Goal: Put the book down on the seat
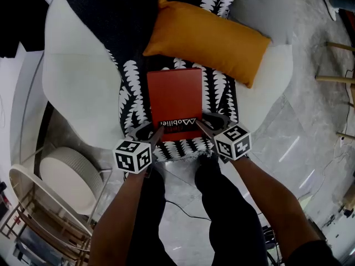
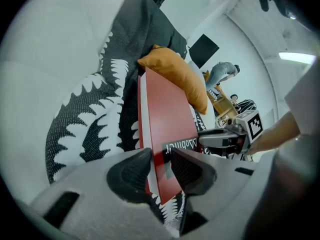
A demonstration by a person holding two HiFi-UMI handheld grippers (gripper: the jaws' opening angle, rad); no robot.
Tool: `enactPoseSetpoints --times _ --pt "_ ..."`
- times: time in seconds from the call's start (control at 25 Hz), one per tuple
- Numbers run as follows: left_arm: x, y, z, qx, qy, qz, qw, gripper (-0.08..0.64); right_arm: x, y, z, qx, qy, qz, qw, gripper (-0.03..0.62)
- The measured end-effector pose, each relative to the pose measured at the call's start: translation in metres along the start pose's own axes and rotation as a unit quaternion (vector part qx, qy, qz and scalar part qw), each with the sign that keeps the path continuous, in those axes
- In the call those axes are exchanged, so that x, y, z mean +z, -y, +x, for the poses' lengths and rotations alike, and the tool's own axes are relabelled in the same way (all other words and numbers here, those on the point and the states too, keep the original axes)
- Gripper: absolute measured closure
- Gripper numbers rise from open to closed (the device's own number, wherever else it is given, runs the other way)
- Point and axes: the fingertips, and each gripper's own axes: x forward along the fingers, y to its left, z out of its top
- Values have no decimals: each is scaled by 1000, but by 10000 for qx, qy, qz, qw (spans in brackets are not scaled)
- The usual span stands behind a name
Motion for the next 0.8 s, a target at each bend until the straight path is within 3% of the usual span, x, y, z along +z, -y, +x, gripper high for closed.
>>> enactPoseSetpoints --times 0.52,0.8 --pt "-2 -2 3 -10 -58 98 9999 417 -1 2 3 -30 -63 -33 10000 466" --pt "-1 -4 -14 145 -154 104 9997 417 5 11 -15 -353 2 59 9994 468"
